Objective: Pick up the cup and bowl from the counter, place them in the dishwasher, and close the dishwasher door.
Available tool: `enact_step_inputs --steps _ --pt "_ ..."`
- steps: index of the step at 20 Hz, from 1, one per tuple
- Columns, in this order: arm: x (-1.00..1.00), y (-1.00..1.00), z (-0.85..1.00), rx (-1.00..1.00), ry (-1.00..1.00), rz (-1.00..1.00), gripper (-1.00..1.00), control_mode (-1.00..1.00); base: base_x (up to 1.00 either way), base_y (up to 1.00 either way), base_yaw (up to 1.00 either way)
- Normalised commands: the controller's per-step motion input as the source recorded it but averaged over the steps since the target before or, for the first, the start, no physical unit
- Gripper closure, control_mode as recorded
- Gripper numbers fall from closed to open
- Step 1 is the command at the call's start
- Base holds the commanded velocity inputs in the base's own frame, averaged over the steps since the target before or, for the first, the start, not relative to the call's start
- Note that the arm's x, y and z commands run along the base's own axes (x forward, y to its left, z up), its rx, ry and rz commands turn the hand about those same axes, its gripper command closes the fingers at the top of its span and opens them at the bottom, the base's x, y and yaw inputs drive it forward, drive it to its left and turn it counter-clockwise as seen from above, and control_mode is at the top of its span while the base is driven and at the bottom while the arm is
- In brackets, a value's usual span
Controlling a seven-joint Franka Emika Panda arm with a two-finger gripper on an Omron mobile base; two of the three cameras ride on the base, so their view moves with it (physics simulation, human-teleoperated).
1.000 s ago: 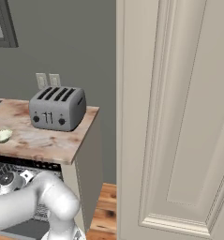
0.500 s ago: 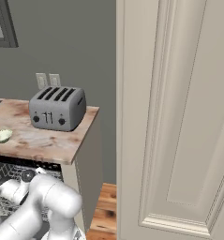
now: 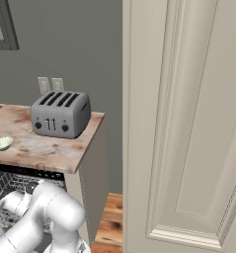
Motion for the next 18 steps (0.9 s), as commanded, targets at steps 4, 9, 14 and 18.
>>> enact_step_inputs --steps 4,9,14,18 --pt "0.14 0.18 -0.21 0.0 0.0 0.01 -1.0 -1.0 0.0 0.0 0.0" --pt "0.06 0.19 0.17 0.0 0.0 0.0 -1.0 -1.0 0.0 0.0 0.0" --pt "0.0 0.39 0.31 0.0 0.0 0.0 -1.0 -1.0 0.0 0.0 0.0" --pt "0.0 0.48 0.49 0.0 0.0 0.02 -1.0 -1.0 0.0 0.0 0.0"
